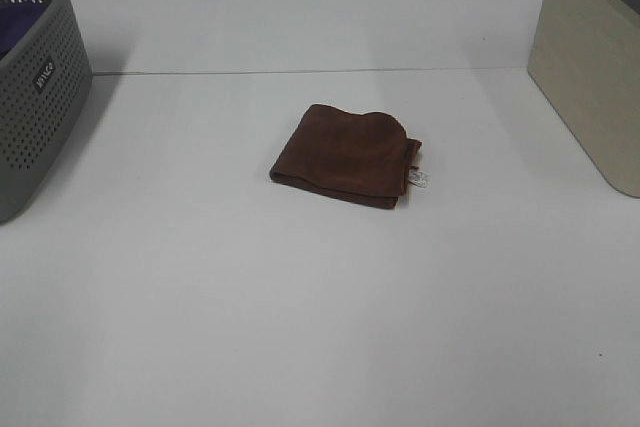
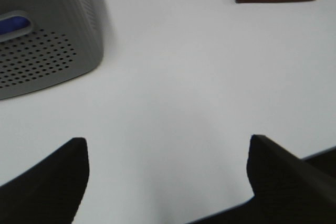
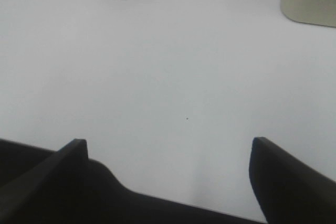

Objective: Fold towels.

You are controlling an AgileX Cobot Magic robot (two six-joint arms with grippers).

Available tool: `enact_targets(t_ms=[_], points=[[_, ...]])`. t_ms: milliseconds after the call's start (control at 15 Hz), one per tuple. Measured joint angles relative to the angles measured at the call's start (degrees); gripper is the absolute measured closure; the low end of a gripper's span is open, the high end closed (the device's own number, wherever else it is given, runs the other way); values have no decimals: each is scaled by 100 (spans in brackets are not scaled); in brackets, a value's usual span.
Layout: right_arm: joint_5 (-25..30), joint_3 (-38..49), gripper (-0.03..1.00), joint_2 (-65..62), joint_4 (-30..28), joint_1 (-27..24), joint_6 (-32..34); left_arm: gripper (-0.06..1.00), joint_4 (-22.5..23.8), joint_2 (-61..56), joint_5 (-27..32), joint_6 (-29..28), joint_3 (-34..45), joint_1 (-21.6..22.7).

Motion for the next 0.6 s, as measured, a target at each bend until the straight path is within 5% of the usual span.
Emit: enact_targets(t_ms=[200,600], points=[[0,0,16,-762,0,-286,0,18,0,-487,0,0,0,338],[0,0,16,-1272,46,-309,0,18,6,-544,0,6,0,338]])
